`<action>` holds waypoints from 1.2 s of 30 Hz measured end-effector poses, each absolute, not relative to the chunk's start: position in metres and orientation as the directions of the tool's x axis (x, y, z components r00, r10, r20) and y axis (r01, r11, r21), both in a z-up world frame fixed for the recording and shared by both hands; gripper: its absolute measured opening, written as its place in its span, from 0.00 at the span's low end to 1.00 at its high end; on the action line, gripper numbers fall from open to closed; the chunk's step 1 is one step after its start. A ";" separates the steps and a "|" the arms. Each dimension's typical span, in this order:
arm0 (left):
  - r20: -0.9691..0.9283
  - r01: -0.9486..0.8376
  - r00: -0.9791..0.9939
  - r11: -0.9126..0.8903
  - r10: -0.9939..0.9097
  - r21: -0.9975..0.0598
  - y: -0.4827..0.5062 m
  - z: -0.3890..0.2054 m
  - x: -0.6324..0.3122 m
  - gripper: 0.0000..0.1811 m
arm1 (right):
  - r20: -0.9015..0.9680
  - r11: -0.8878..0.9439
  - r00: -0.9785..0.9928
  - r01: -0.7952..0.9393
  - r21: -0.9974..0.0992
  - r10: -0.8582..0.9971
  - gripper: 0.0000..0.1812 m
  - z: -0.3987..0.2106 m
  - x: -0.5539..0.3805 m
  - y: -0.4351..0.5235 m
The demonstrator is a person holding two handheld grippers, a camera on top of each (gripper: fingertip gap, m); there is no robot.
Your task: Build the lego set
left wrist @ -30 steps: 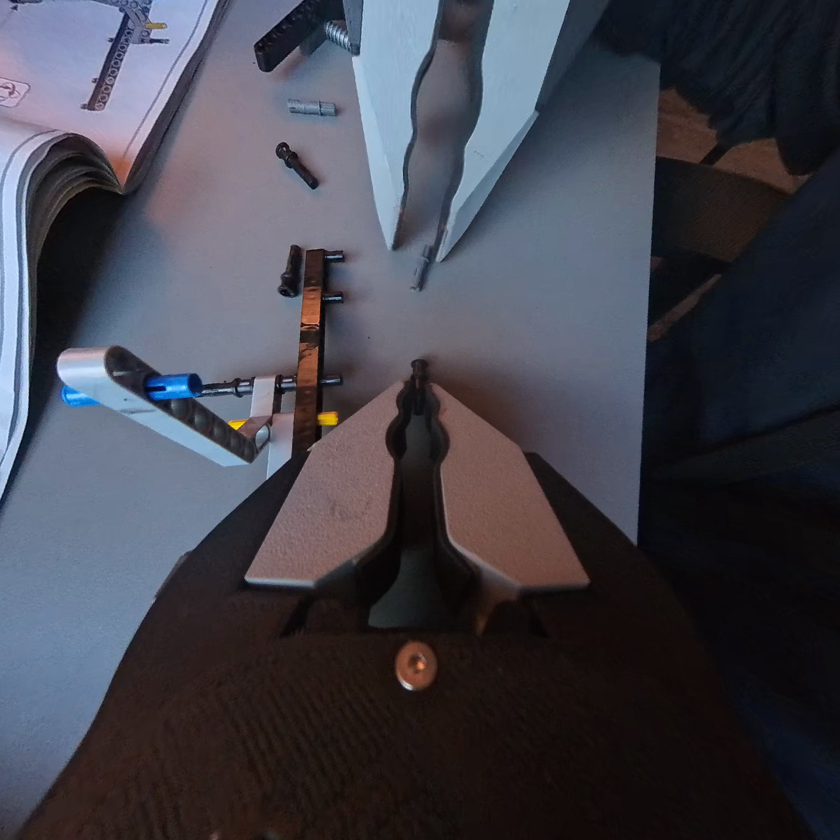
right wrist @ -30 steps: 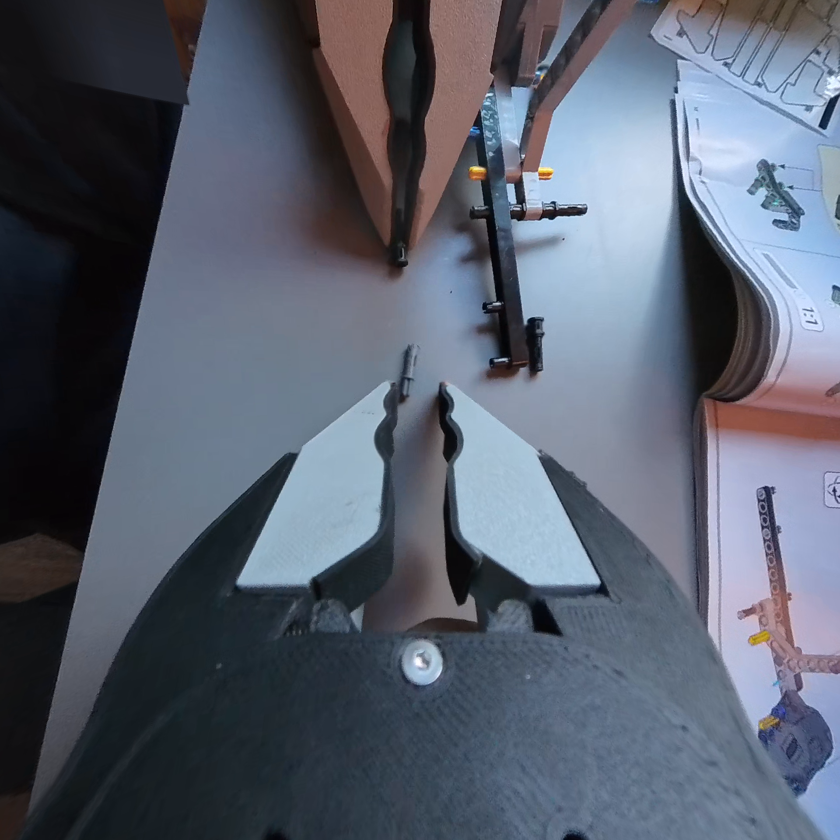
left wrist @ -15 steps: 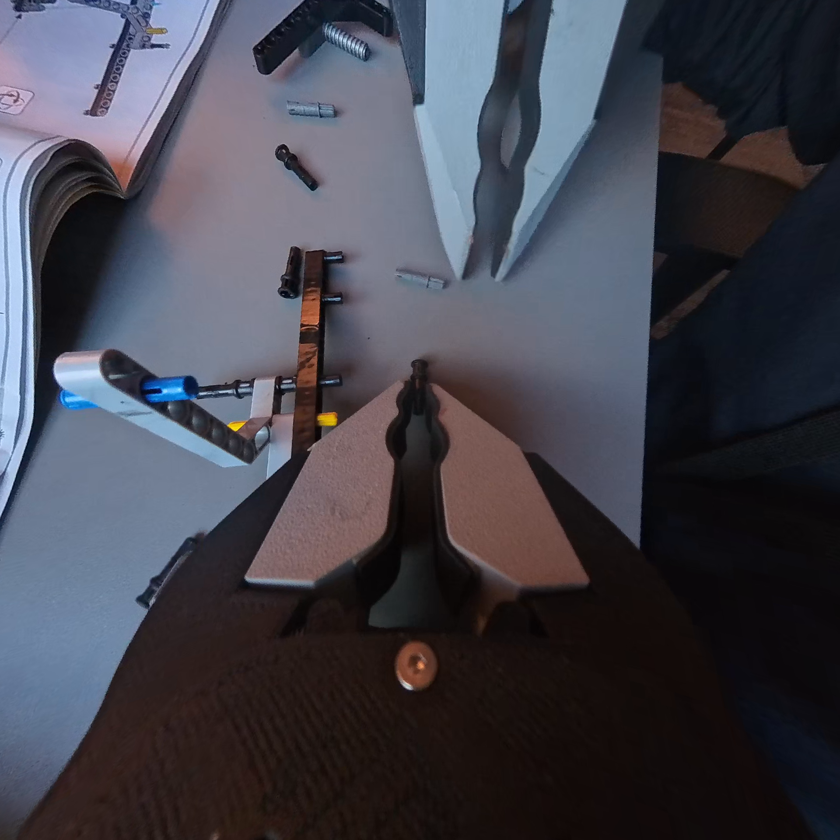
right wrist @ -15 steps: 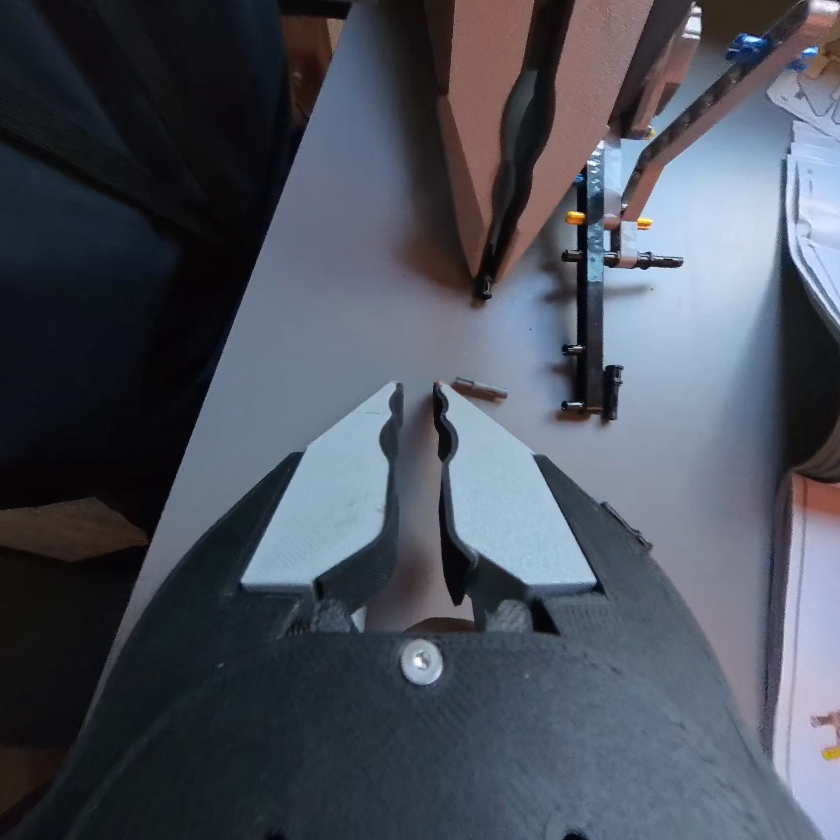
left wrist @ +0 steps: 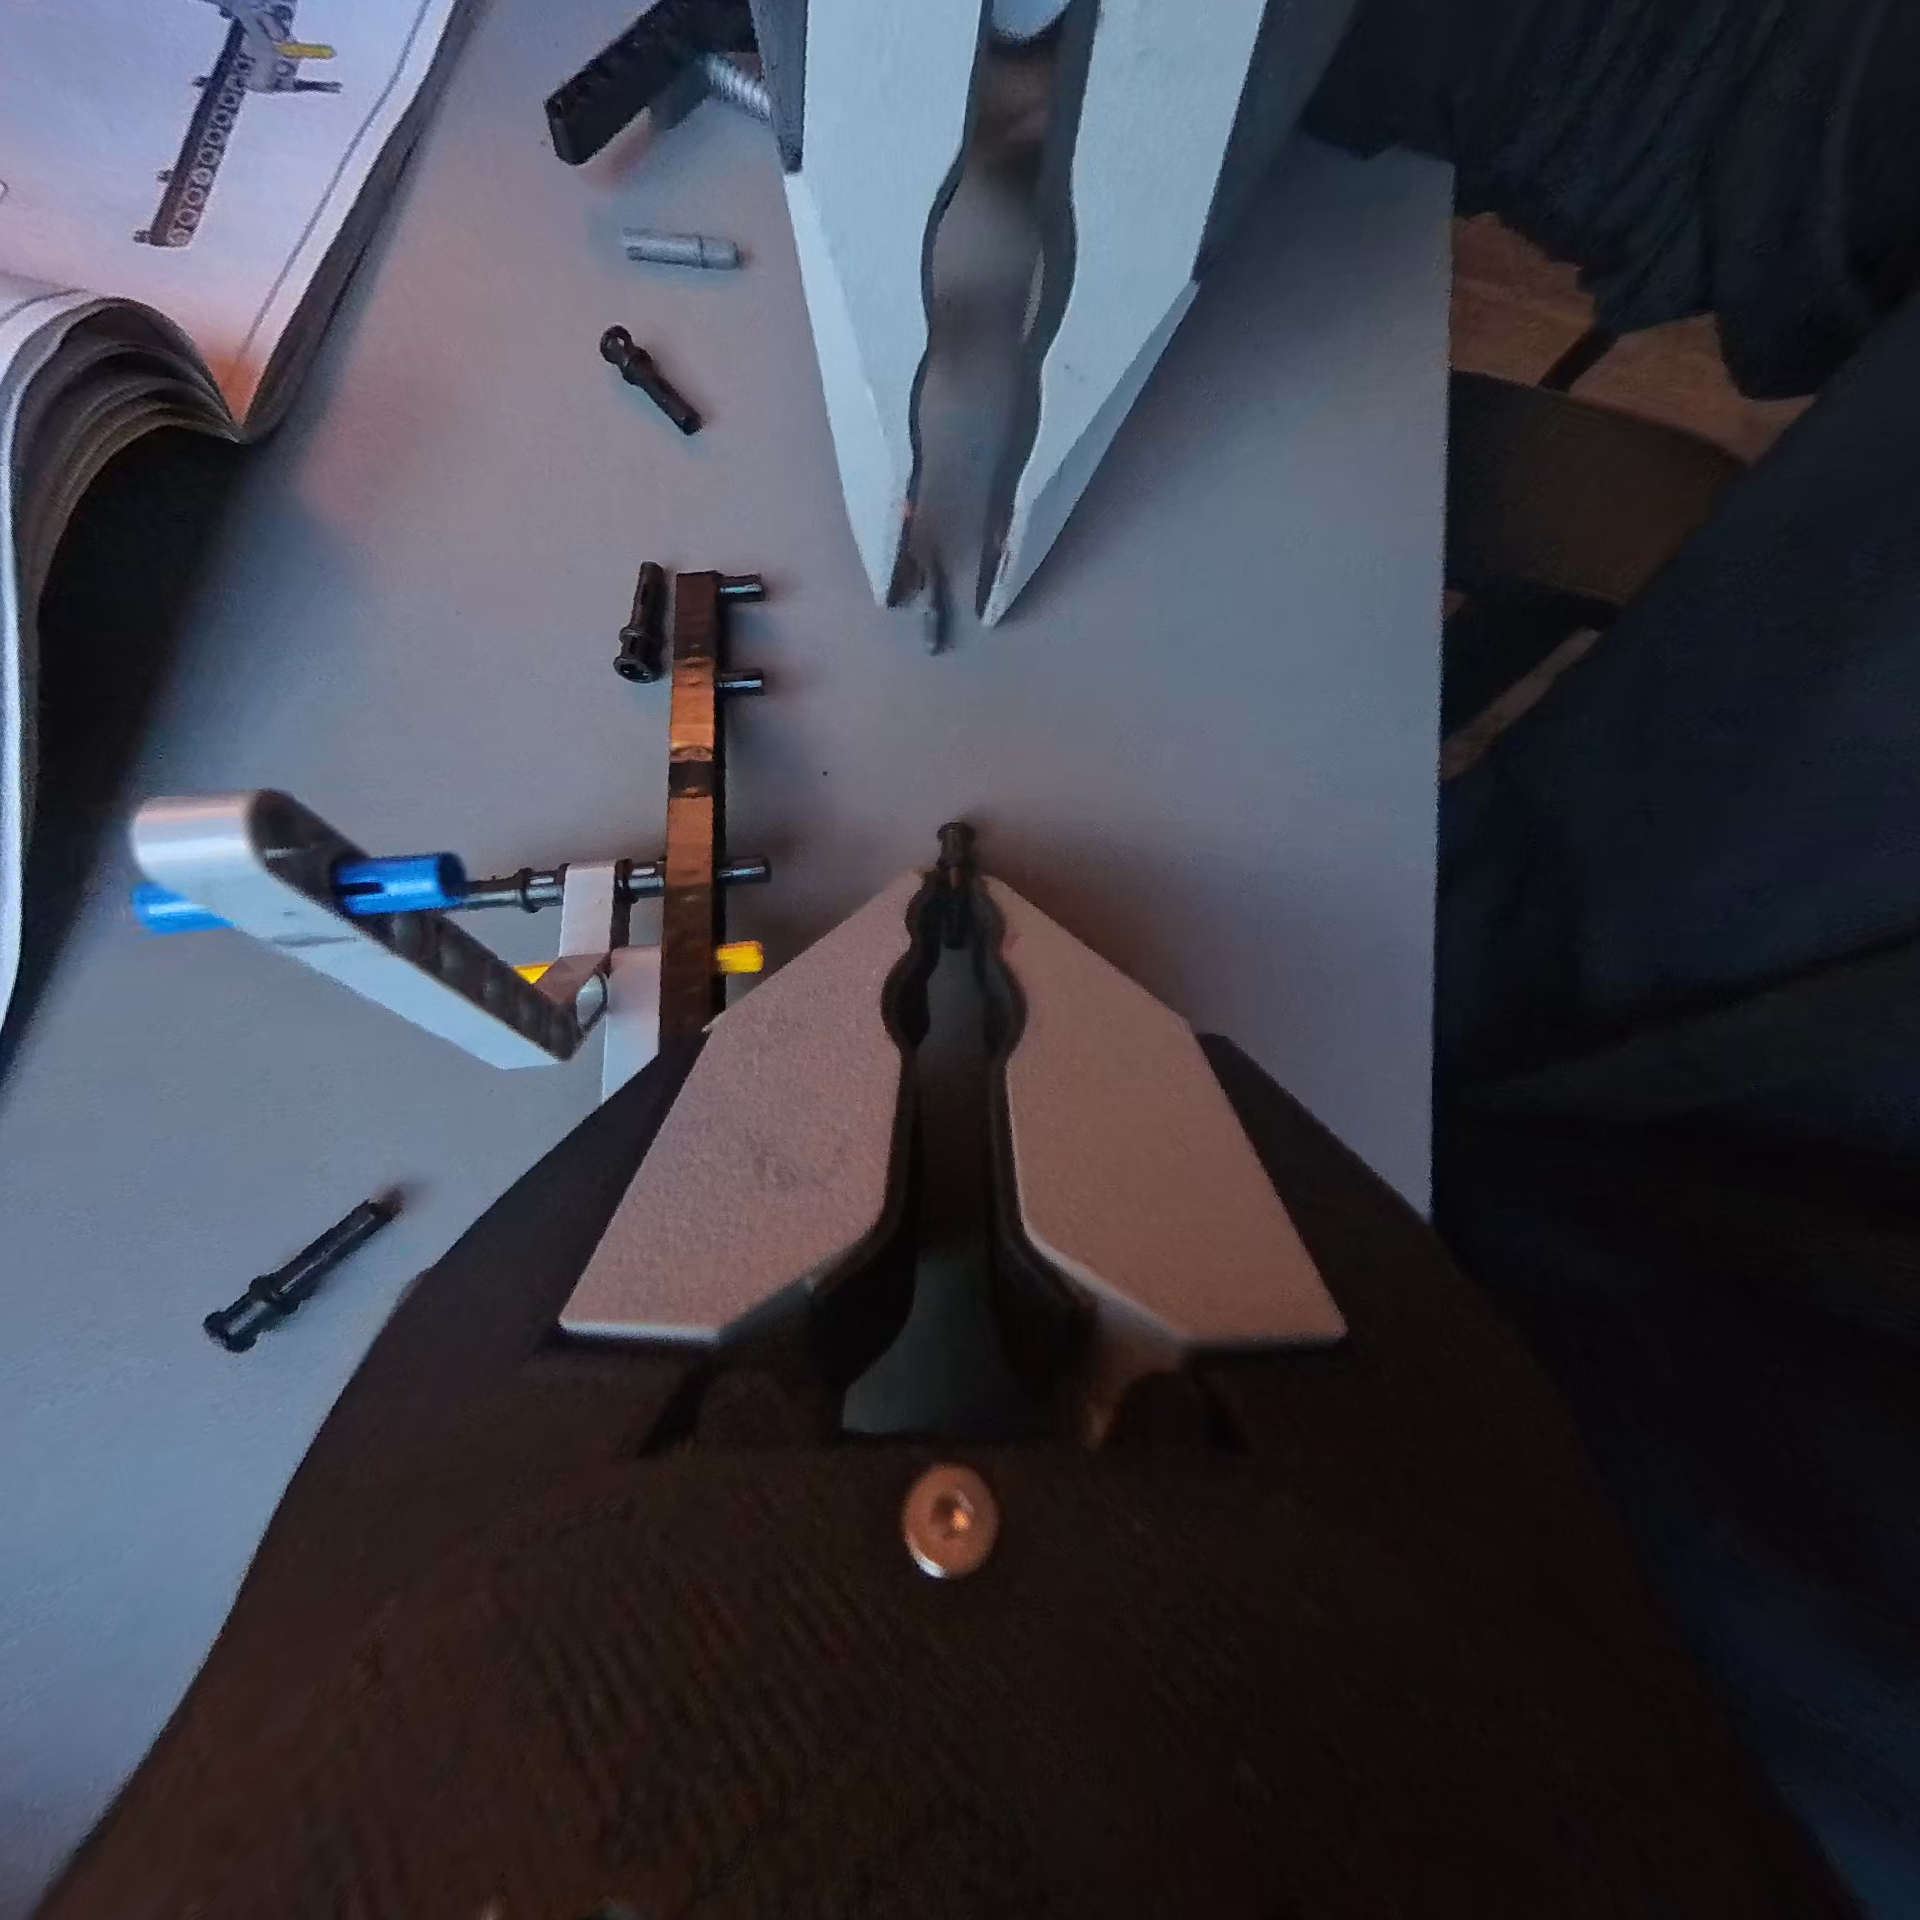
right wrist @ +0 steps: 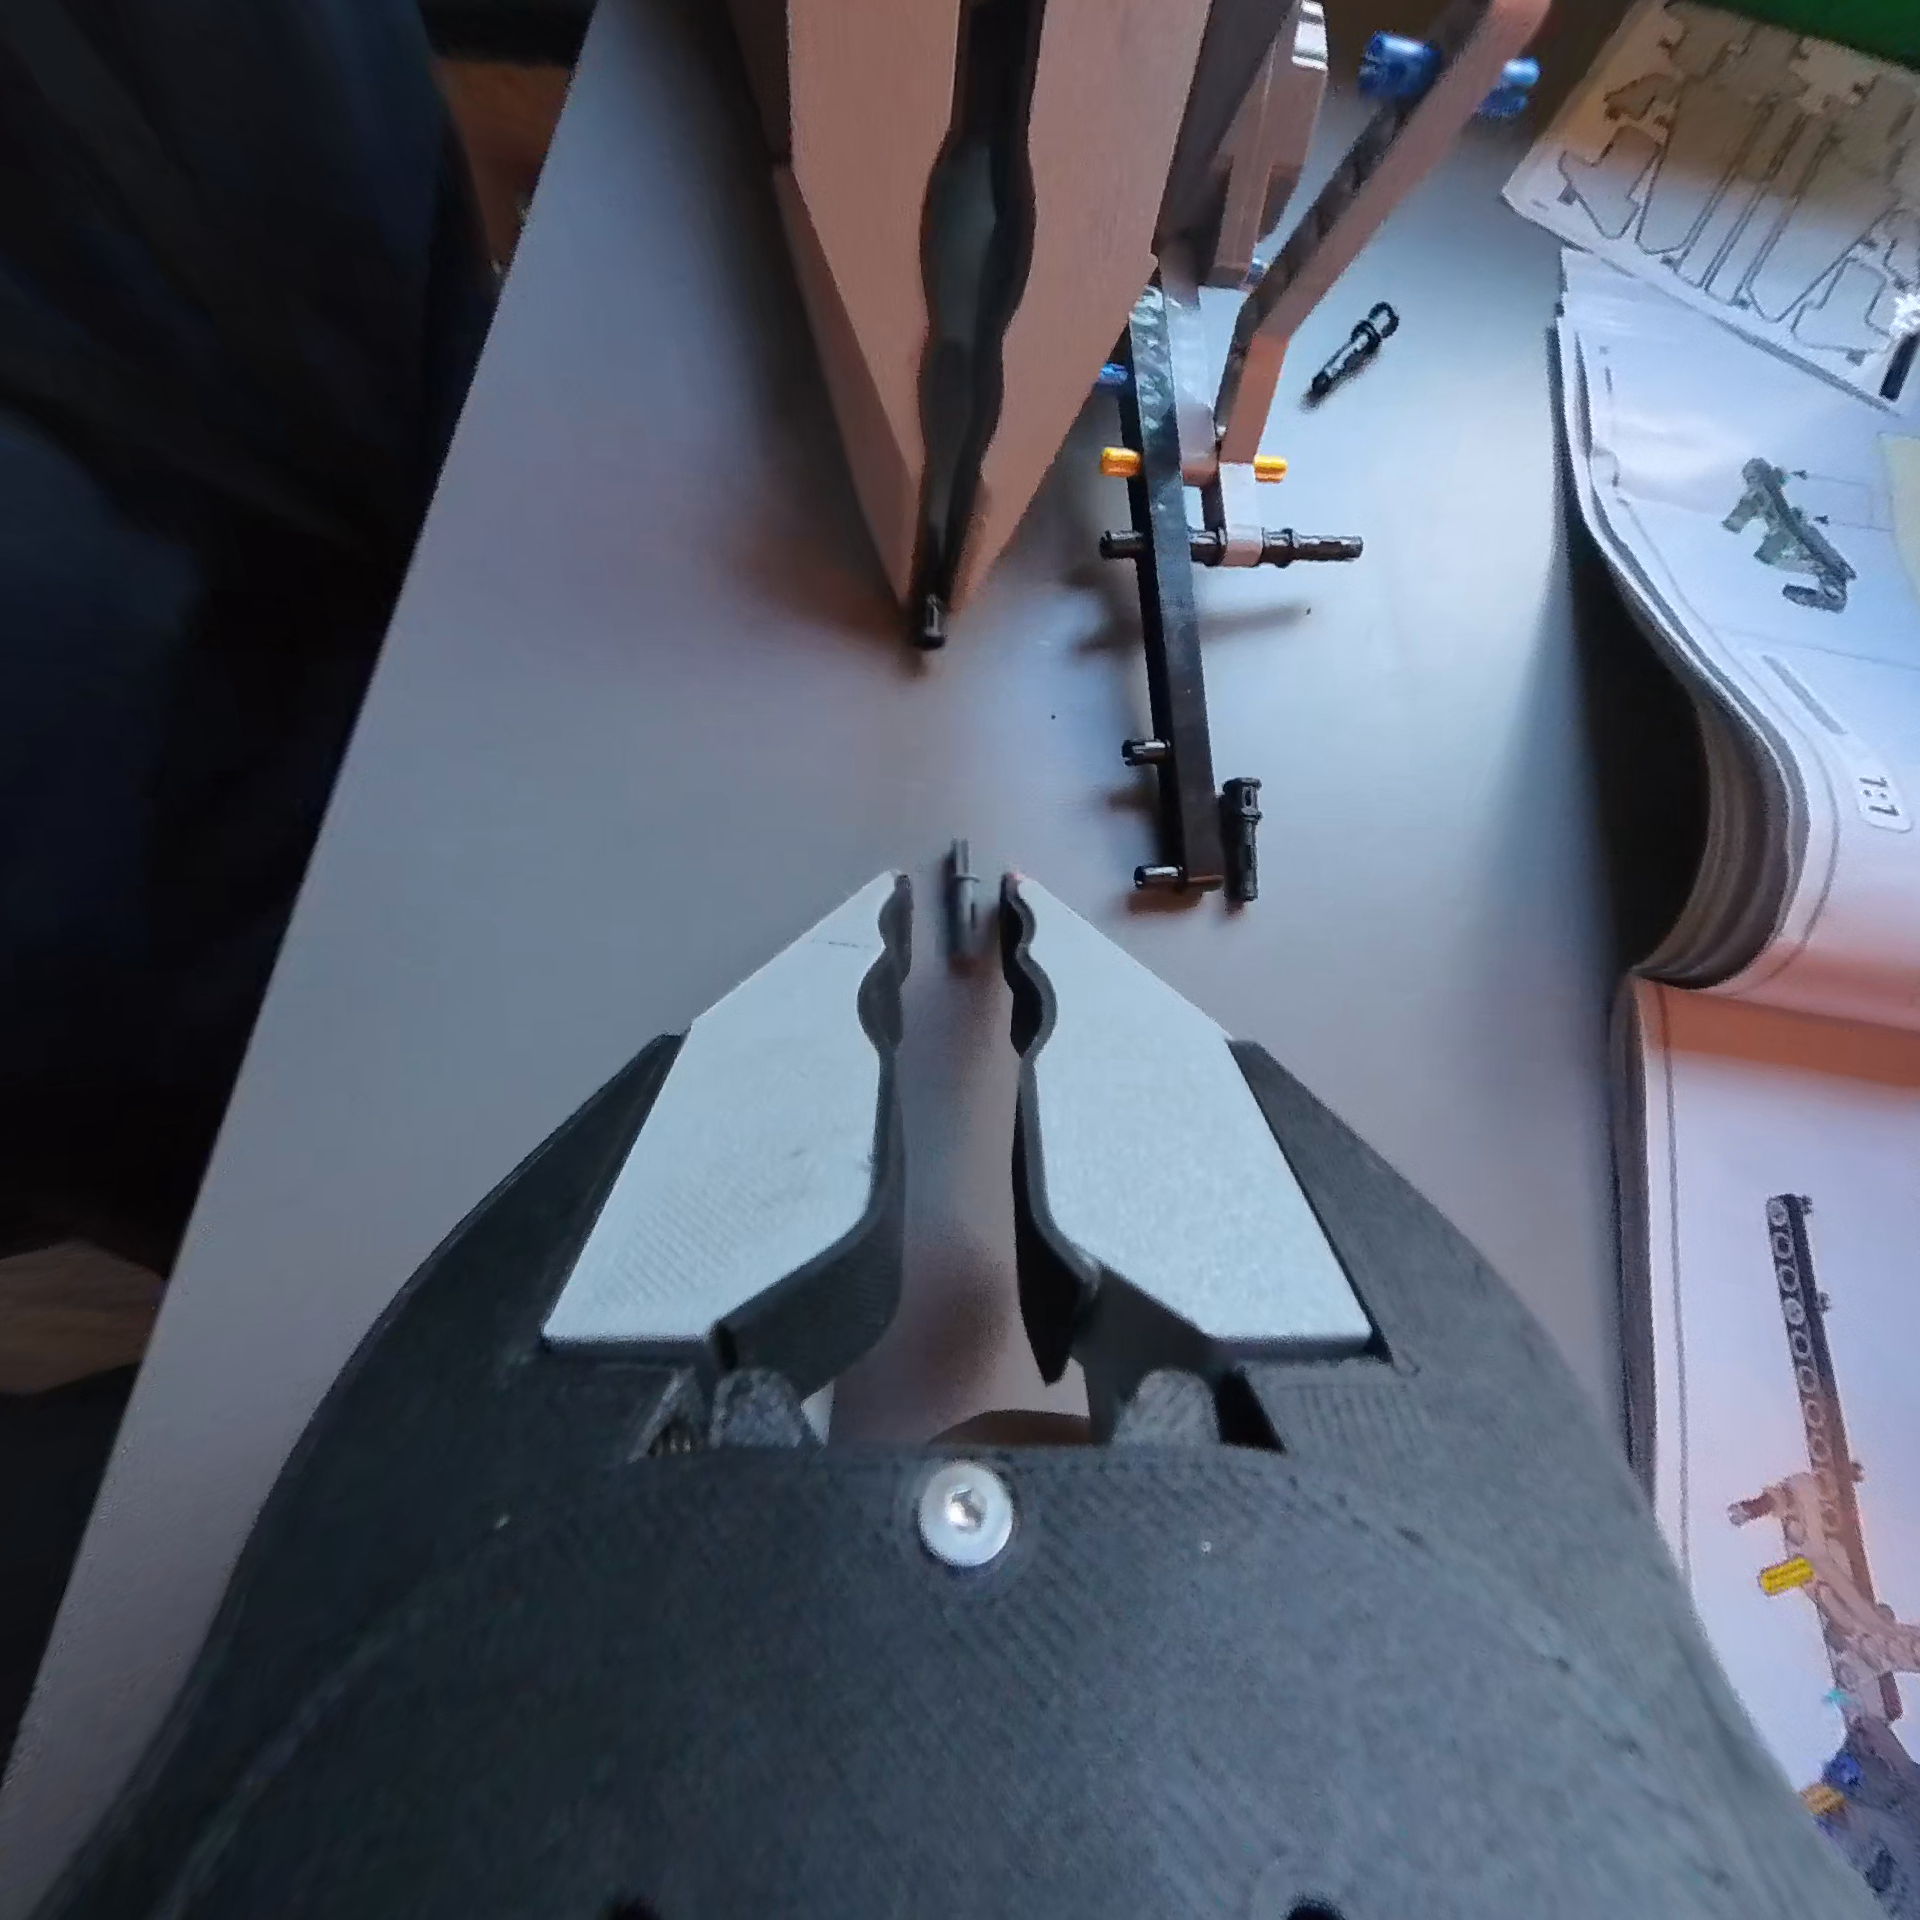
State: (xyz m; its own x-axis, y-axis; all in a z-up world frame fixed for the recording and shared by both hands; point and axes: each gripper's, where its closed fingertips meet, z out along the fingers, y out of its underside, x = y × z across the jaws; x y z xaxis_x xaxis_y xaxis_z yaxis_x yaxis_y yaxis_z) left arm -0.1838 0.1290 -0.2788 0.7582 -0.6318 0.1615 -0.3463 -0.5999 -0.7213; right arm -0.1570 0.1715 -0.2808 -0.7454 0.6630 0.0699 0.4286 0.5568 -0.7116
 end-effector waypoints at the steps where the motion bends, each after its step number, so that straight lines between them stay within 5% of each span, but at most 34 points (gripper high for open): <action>1: 0.179 -0.323 0.753 -0.593 -0.633 -0.738 0.130 -0.275 -0.183 0.02 | 0.068 0.554 -0.744 0.429 -0.714 0.664 0.08 -0.281 -0.158 0.172; 6: 0.255 -0.168 0.669 -0.477 -0.698 -0.863 0.132 -0.236 -0.169 0.01 | 0.047 0.536 -0.747 0.430 -0.726 0.663 0.07 -0.280 -0.157 0.171; 13: 0.124 0.009 0.503 -0.139 -0.855 -0.990 0.116 -0.179 -0.148 0.01 | 0.089 0.511 -0.733 0.376 -0.773 0.674 0.07 -0.258 -0.157 0.175; 28: -0.009 0.172 0.414 0.088 -0.910 -0.981 0.092 -0.143 -0.146 0.00 | -0.008 0.555 -0.765 0.474 -0.683 0.644 0.06 -0.281 -0.138 0.177; 36: 0.096 0.376 0.346 0.044 -0.933 -0.926 0.088 -0.116 -0.163 0.01 | -0.119 0.511 -0.825 0.448 -0.734 0.552 0.09 -0.279 -0.135 0.141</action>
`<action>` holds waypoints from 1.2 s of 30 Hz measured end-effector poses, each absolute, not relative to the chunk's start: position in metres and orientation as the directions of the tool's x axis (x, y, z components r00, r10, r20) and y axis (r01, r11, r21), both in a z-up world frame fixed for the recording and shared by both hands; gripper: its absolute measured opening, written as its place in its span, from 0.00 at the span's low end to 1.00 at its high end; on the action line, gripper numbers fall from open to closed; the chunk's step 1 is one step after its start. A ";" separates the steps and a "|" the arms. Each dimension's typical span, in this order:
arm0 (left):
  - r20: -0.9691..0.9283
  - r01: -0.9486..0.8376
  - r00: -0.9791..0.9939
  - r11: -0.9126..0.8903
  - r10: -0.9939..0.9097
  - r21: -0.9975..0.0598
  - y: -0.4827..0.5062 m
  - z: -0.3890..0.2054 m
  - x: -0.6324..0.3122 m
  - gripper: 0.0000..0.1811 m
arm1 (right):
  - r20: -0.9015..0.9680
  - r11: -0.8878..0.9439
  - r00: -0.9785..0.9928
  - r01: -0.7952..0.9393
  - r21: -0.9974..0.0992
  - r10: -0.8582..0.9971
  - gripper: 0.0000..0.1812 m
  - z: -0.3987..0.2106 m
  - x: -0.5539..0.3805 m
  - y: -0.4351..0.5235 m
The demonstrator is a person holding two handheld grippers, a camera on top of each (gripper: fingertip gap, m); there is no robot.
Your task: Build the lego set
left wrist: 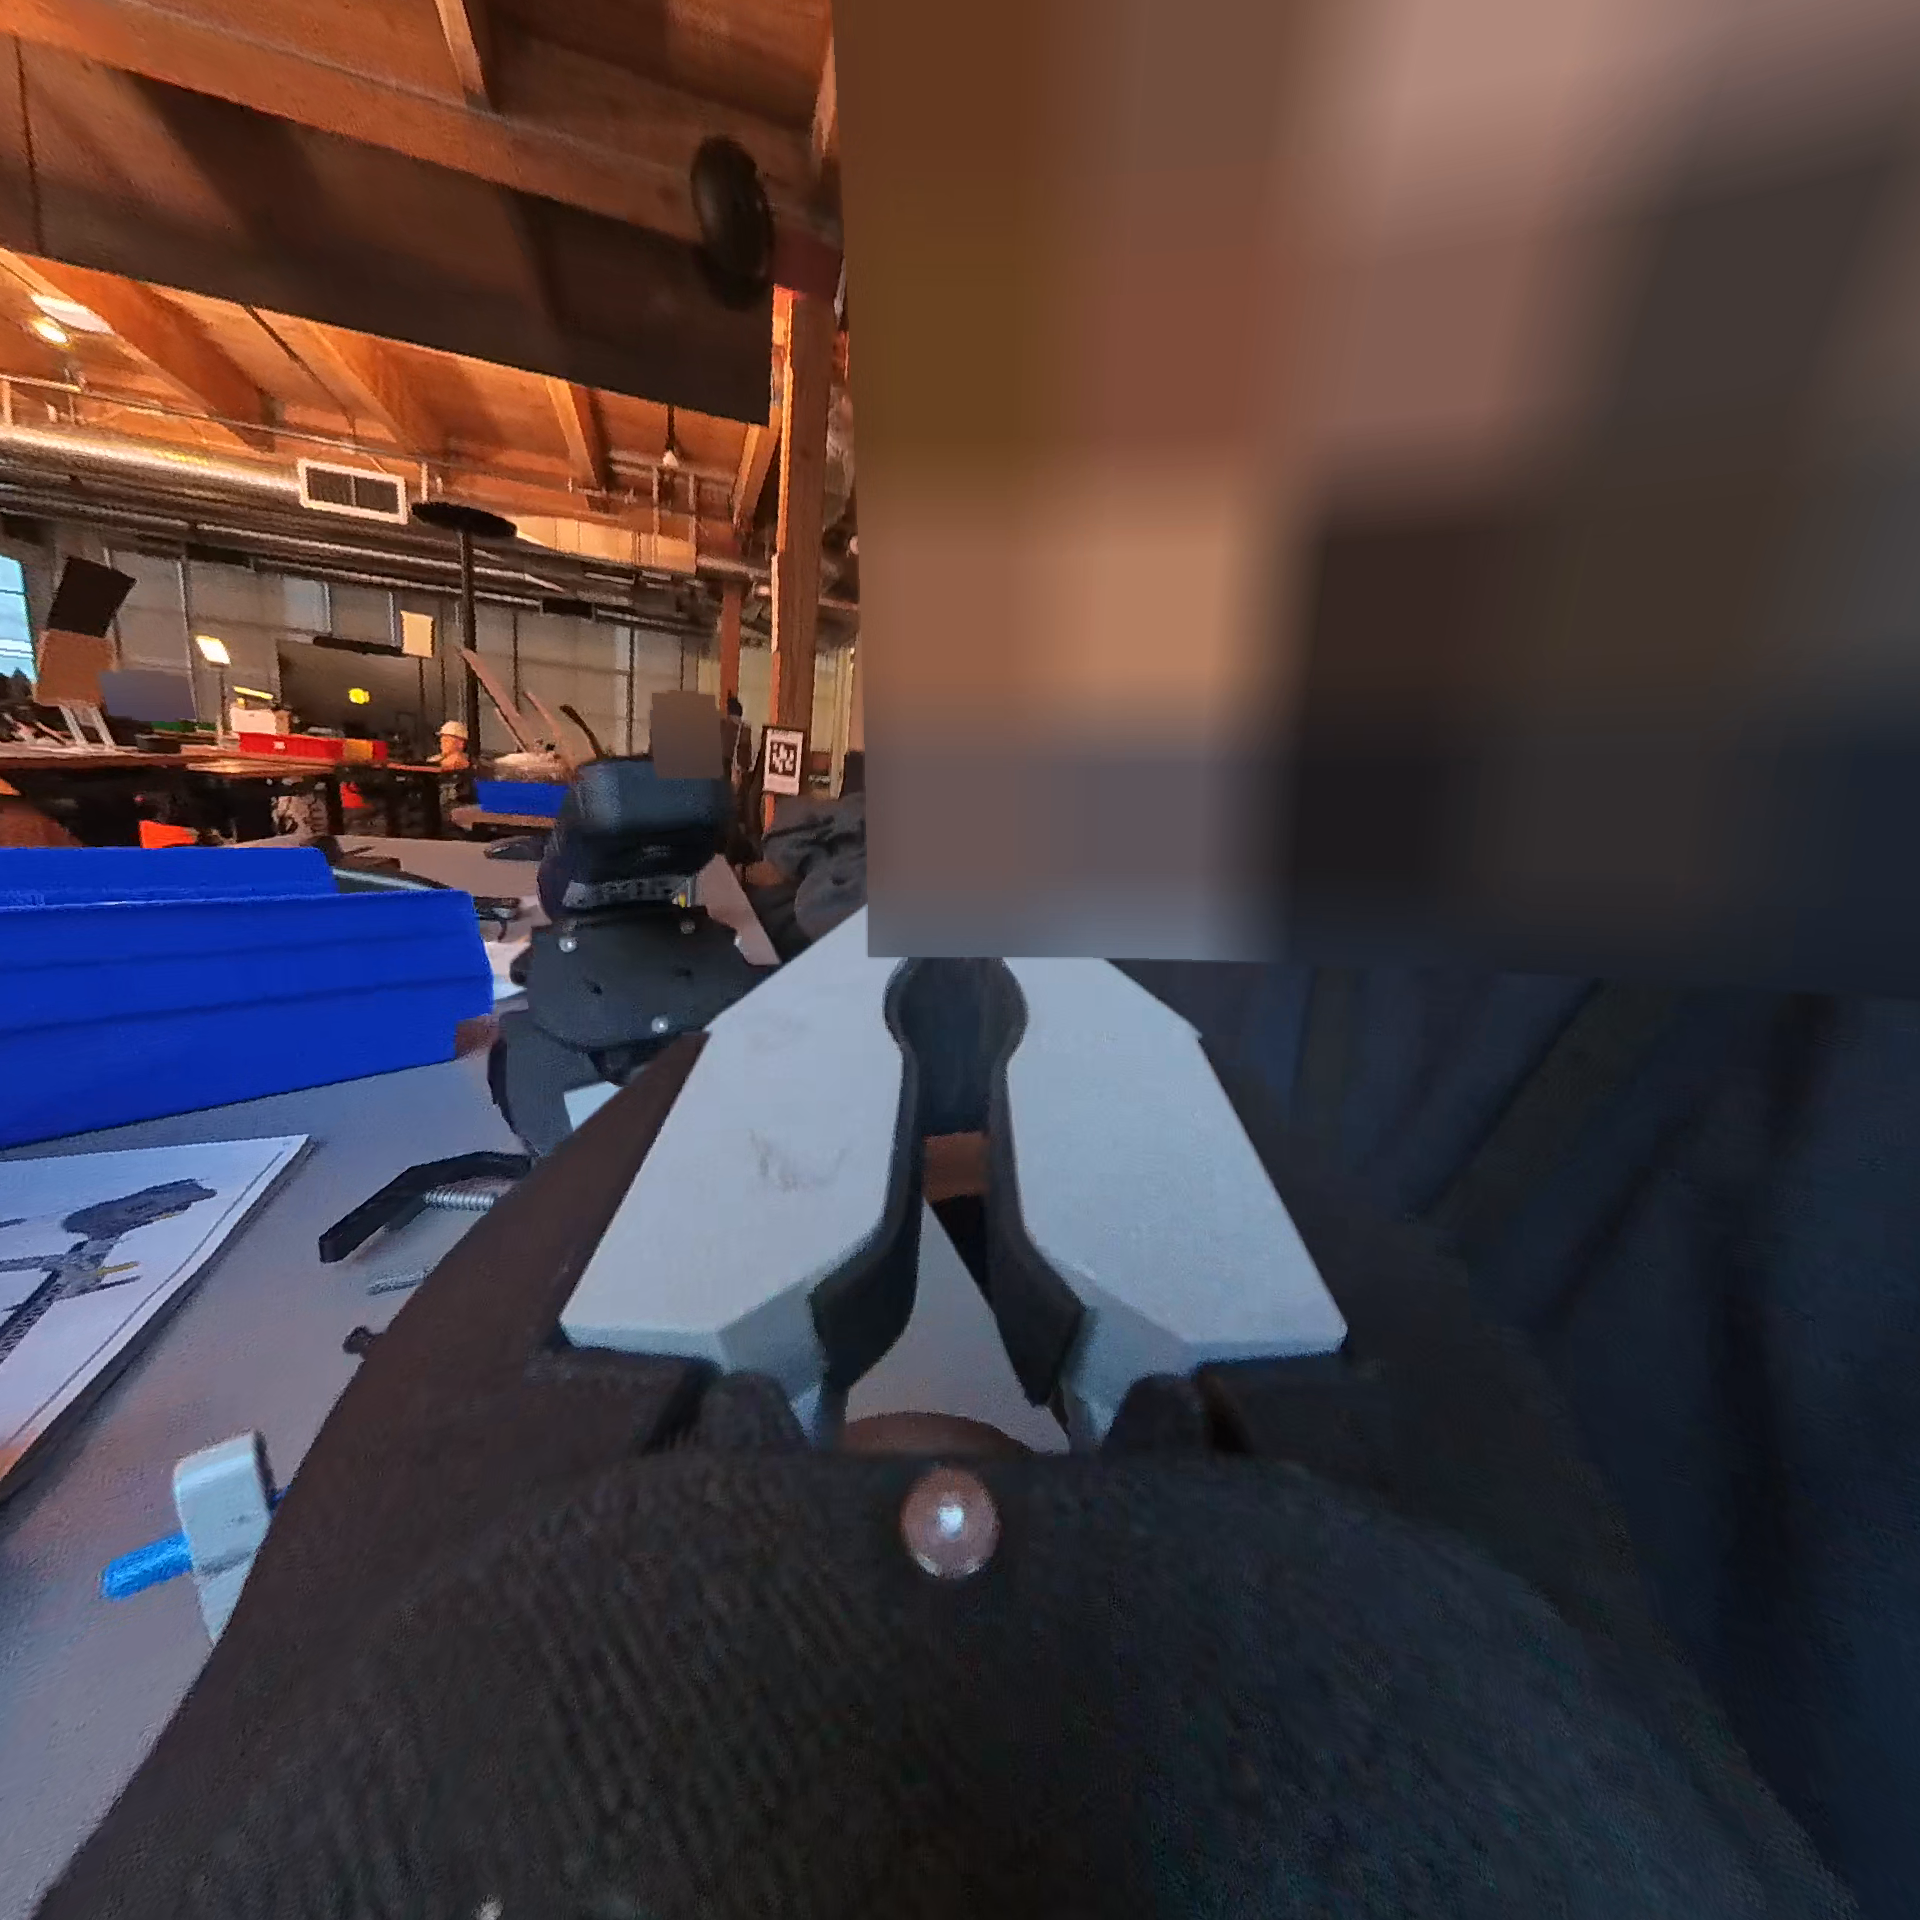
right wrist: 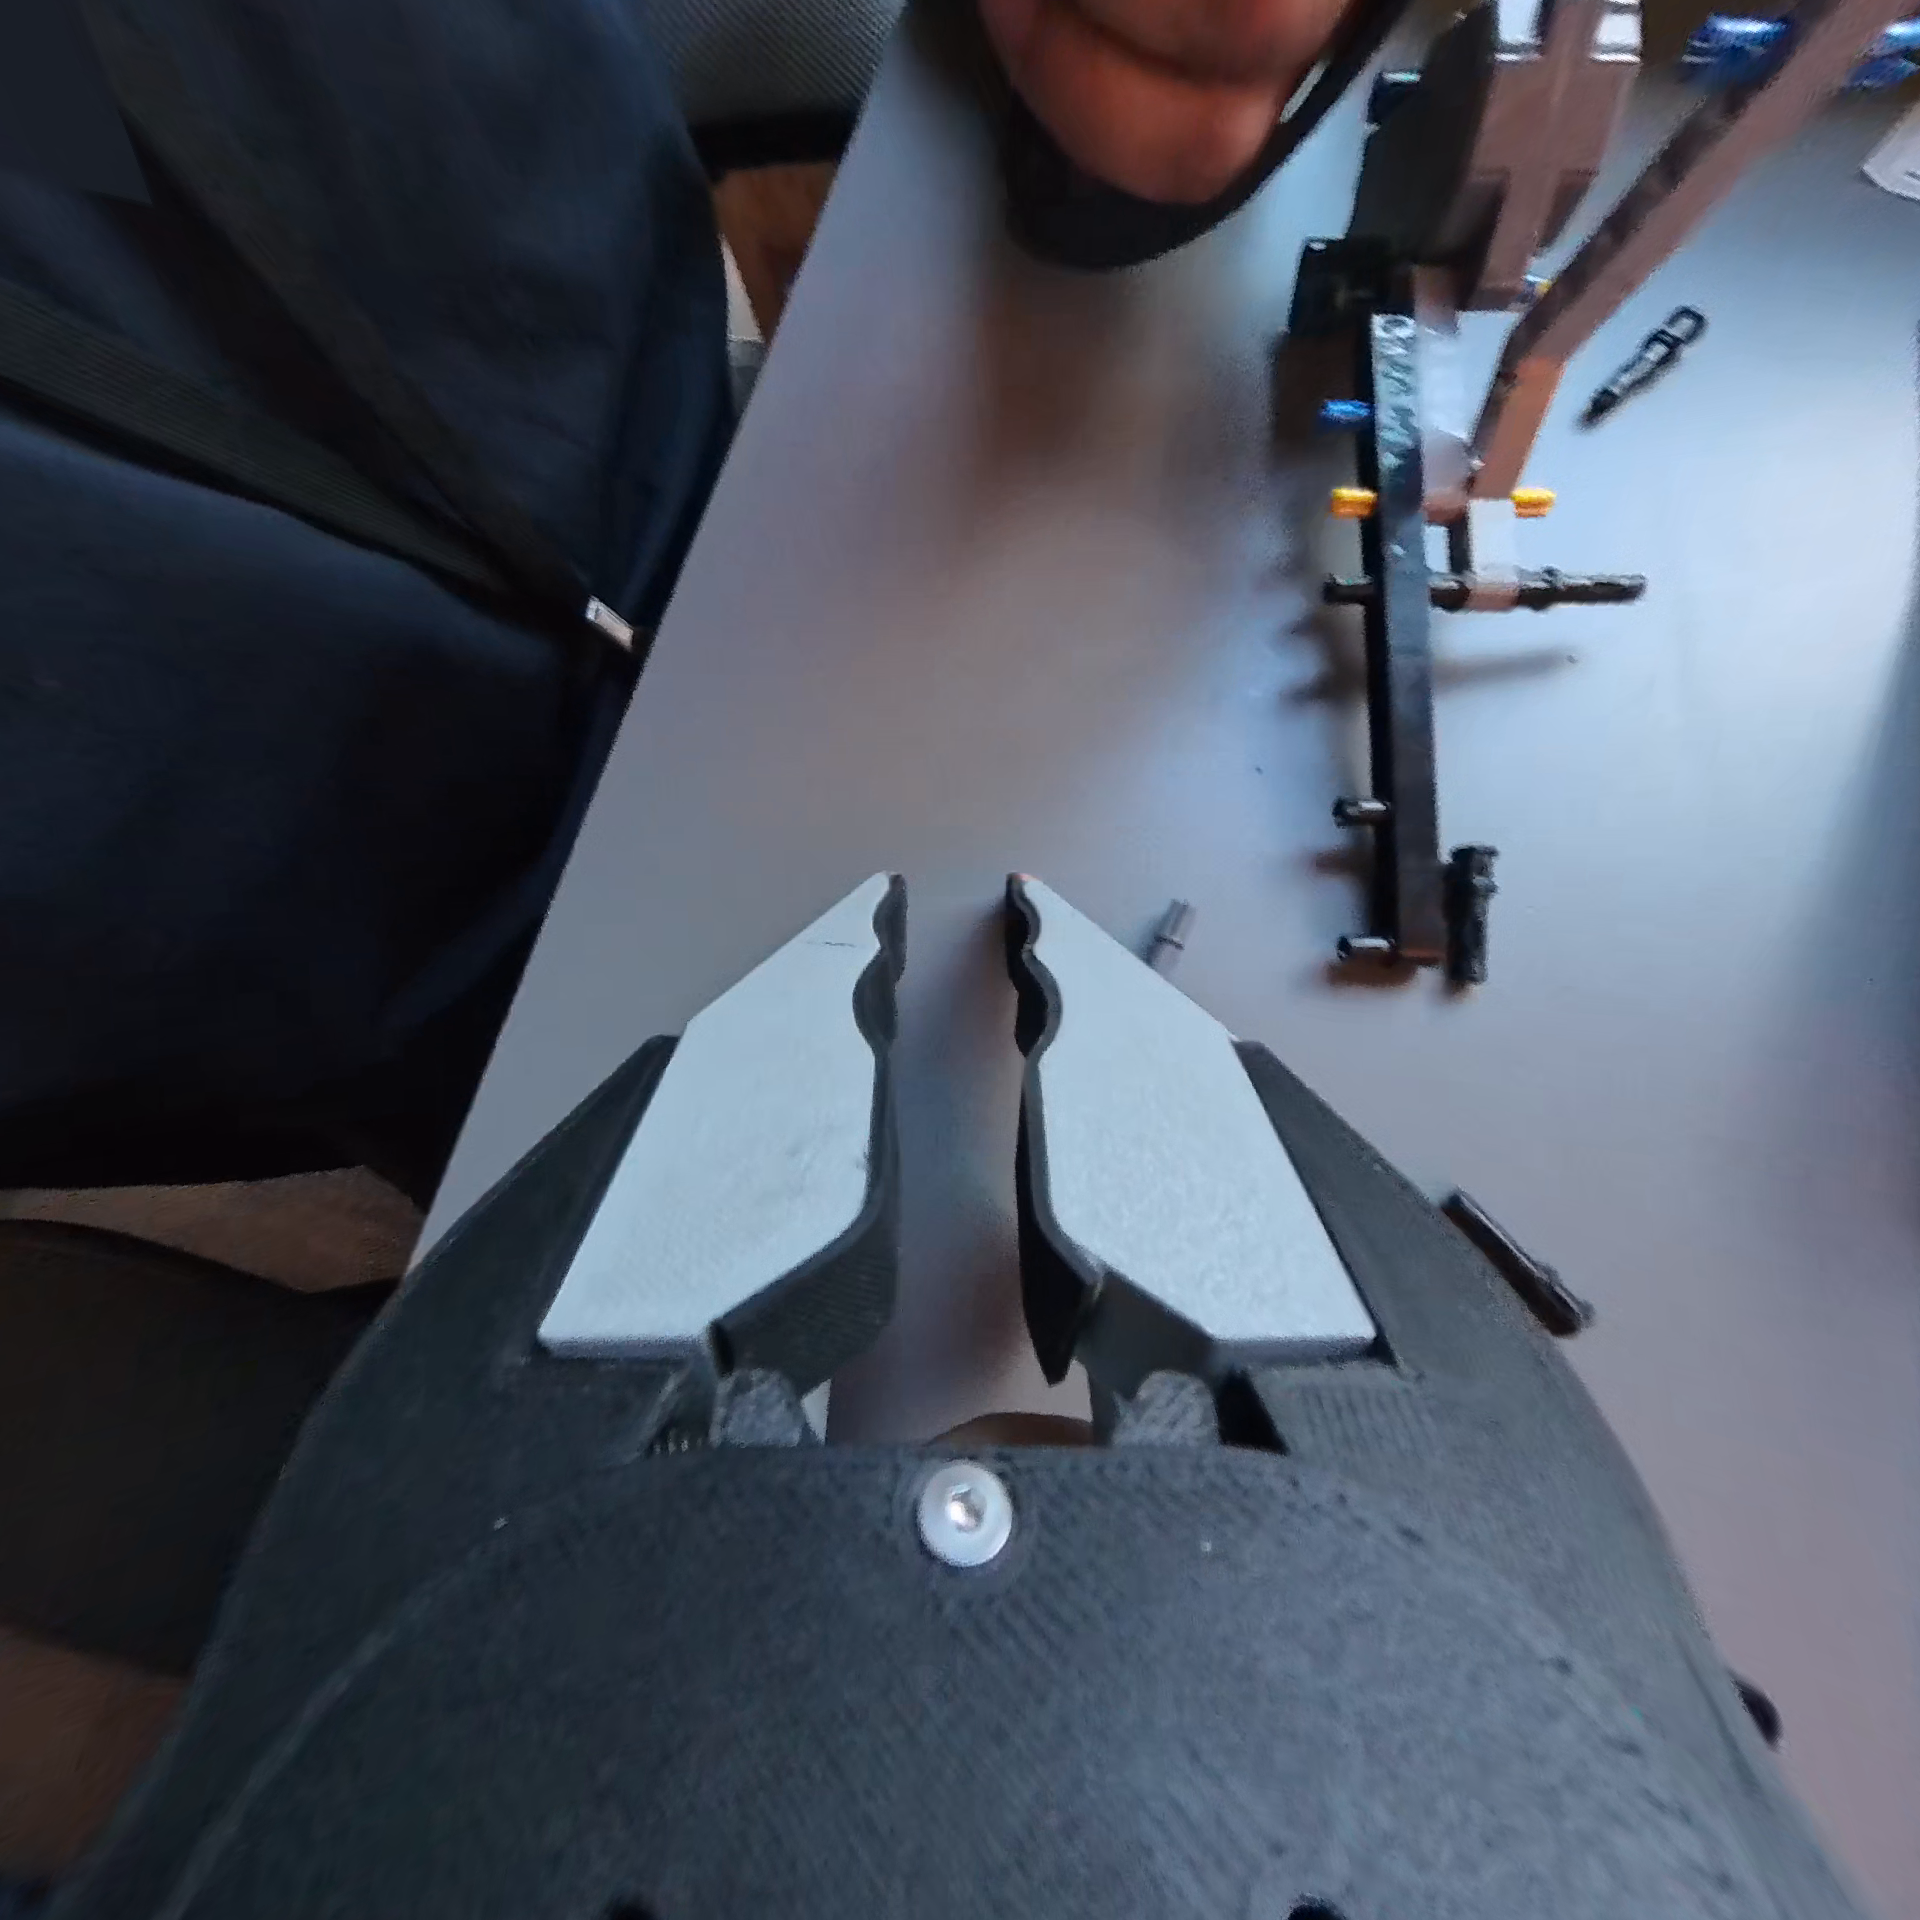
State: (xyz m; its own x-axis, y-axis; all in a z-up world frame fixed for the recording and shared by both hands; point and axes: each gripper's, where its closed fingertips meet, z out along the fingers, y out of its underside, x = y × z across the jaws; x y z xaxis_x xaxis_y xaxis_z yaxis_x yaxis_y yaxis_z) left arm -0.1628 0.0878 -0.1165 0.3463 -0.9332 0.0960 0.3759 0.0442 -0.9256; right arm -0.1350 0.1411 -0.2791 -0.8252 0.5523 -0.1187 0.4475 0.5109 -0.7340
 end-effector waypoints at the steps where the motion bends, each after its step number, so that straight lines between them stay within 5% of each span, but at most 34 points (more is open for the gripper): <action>1: 0.110 0.397 0.342 0.038 -0.933 -0.917 0.088 -0.114 -0.166 0.01 | -0.126 0.506 -0.830 0.444 -0.740 0.544 0.09 -0.278 -0.135 0.139; 13: 0.154 0.416 0.348 0.004 -0.925 -0.910 0.095 -0.113 -0.171 0.01 | -0.070 0.489 -0.801 0.430 -0.759 0.595 0.09 -0.263 -0.137 0.157; 20: 0.199 0.099 0.575 -0.174 -0.793 -0.980 0.129 -0.162 -0.178 0.01 | -0.060 0.525 -0.755 0.508 -0.684 0.653 0.10 -0.276 -0.133 0.180; 26: 0.164 -0.199 0.665 -0.385 -0.729 -0.901 0.133 -0.223 -0.178 0.01 | -0.084 0.510 -0.754 0.517 -0.688 0.652 0.09 -0.280 -0.137 0.175; 36: 0.143 -0.331 0.678 -0.473 -0.721 -0.816 0.126 -0.255 -0.174 0.01 | -0.055 0.504 -0.739 0.509 -0.698 0.671 0.08 -0.276 -0.141 0.182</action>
